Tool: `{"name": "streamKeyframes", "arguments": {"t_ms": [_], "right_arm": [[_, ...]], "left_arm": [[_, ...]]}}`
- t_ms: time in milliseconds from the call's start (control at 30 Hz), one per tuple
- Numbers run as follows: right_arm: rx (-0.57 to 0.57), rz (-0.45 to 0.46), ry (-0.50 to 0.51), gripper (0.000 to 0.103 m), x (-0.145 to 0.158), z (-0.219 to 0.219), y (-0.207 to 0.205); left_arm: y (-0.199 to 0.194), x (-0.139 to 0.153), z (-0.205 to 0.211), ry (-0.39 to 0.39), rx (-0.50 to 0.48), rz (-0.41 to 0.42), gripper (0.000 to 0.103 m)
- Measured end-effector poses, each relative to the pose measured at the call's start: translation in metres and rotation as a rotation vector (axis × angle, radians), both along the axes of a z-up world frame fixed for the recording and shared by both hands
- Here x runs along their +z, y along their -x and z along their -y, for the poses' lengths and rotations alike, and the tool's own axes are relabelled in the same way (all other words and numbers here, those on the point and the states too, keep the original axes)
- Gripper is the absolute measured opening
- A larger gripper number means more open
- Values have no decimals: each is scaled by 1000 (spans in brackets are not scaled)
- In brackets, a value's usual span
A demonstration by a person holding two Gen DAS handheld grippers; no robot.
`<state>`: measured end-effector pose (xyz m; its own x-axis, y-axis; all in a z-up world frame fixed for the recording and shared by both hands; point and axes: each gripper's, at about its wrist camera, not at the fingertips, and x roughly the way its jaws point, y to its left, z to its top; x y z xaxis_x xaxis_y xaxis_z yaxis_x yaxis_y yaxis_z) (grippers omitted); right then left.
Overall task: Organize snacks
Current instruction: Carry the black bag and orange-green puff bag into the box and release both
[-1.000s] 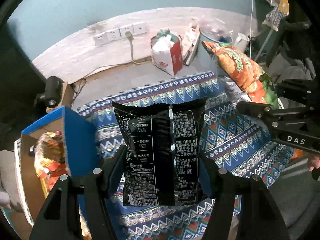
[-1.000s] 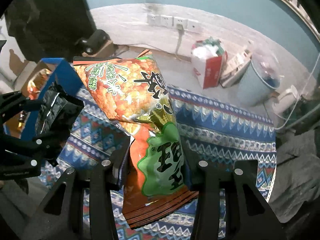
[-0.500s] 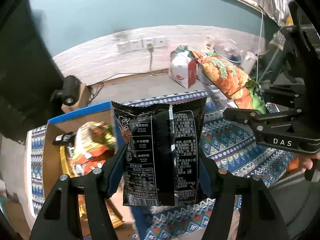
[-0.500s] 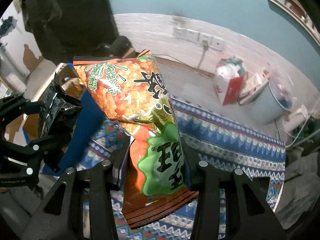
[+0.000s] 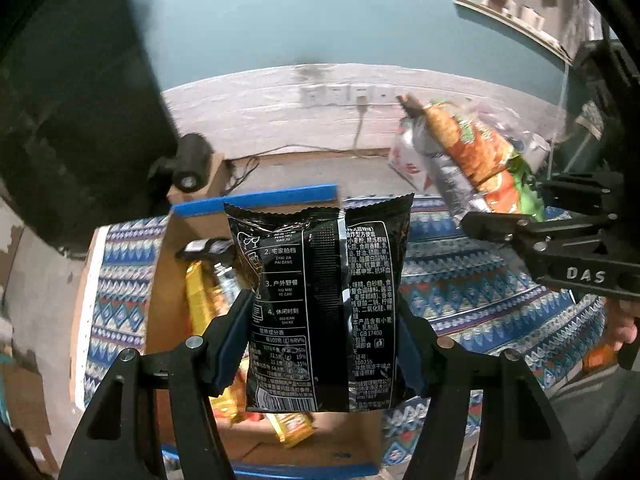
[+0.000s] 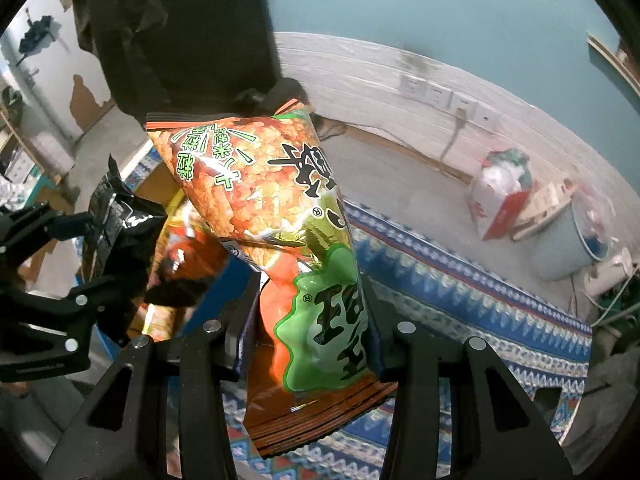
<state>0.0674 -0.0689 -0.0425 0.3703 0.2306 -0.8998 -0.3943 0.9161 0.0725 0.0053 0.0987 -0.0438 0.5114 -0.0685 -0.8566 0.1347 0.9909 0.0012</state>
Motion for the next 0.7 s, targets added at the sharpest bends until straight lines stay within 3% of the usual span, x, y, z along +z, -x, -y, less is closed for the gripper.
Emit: {"name": "streamKeyframes", "arguments": {"t_ms": [233, 600, 700], "right_arm": [[30, -19, -25, 42, -5, -41, -9], [77, -63, -49, 42, -19, -94, -13], [87, -74, -50, 42, -22, -105, -12]], "left_arm": [[4, -2, -42, -27, 64, -5, 67], [-2, -39, -97, -2, 183, -108, 66], [-4, -47, -103, -11, 205, -141, 76]]}}
